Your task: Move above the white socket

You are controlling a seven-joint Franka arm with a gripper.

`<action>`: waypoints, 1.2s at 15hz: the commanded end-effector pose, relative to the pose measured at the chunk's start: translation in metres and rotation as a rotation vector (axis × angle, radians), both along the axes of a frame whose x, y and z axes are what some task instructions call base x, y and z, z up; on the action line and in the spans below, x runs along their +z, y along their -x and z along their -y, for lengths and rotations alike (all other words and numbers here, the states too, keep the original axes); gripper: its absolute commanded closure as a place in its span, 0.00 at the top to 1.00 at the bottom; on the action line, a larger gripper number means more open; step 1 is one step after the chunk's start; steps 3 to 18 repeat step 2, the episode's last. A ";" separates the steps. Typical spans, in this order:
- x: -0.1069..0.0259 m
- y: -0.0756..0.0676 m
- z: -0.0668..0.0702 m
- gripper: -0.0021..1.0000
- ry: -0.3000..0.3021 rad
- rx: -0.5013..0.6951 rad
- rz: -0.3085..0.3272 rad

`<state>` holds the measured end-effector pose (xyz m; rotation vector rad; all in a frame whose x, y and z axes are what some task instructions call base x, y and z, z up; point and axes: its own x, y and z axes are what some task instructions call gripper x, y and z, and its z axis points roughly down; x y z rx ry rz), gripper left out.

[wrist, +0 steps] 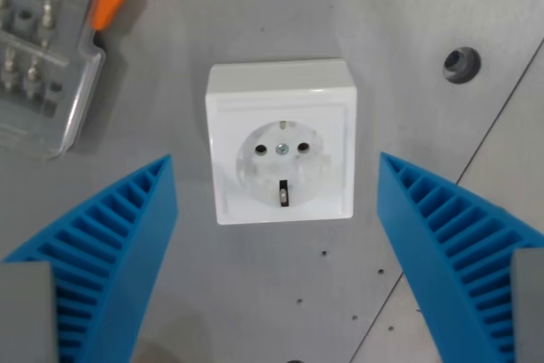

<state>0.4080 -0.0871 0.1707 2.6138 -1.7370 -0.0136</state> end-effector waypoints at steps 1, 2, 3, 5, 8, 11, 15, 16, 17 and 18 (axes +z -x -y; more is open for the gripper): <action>-0.004 0.010 0.001 1.00 0.076 -0.078 0.101; -0.004 0.011 0.001 1.00 0.077 -0.074 0.100; -0.004 0.011 0.001 1.00 0.077 -0.074 0.100; -0.004 0.011 0.001 1.00 0.077 -0.074 0.100; -0.004 0.011 0.001 1.00 0.077 -0.074 0.100; -0.004 0.011 0.001 1.00 0.077 -0.074 0.100; -0.004 0.011 0.001 1.00 0.077 -0.074 0.100; -0.004 0.011 0.001 1.00 0.077 -0.074 0.100; -0.004 0.011 0.001 1.00 0.077 -0.074 0.100; -0.004 0.011 0.001 1.00 0.077 -0.074 0.100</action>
